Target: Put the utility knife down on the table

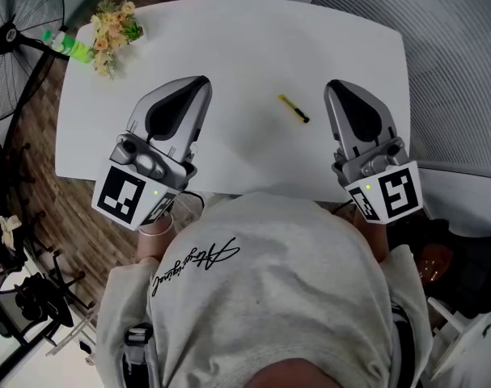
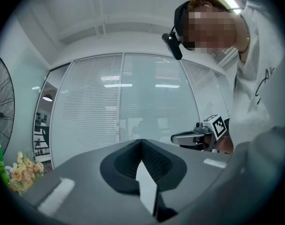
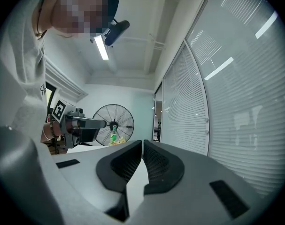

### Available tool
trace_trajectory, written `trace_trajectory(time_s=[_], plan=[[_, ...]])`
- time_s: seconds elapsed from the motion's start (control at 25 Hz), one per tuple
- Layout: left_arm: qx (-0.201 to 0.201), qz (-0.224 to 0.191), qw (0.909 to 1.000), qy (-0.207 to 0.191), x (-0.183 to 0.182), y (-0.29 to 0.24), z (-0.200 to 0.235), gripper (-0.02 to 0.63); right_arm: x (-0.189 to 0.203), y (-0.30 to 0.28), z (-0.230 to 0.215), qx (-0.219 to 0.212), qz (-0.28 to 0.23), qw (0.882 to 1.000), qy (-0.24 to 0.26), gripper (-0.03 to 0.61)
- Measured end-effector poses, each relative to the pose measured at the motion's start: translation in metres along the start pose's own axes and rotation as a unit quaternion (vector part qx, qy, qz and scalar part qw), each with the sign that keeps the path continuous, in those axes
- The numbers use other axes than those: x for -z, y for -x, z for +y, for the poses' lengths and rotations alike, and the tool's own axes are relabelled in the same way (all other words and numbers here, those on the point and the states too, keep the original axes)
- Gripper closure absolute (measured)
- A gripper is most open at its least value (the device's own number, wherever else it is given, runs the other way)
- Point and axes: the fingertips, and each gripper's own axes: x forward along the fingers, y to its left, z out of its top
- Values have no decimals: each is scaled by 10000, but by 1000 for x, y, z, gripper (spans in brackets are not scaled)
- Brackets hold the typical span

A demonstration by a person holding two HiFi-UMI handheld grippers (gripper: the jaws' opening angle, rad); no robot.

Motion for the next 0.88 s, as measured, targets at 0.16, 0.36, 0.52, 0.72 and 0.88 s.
trace_trajectory(time_s=[0.16,0.36,0.52,0.72,0.88], plan=[[6,-2,10000,8,2,1,0,617,-2,2,3,31,-28,10000,78,570],[28,2,10000,24,3,2,0,617,-4,1,4,29,-67,9999,97,575],[43,-15,10000,30,2,3,0,617,-2,0,5,23,-56,9999,90,575],[70,-23,10000,26,3,3,0,618,-1,-1,5,44,-75,9999,93,577],[77,-14,10000,12,5,4,0,617,4,-2,4,33,-43,10000,58,577]])
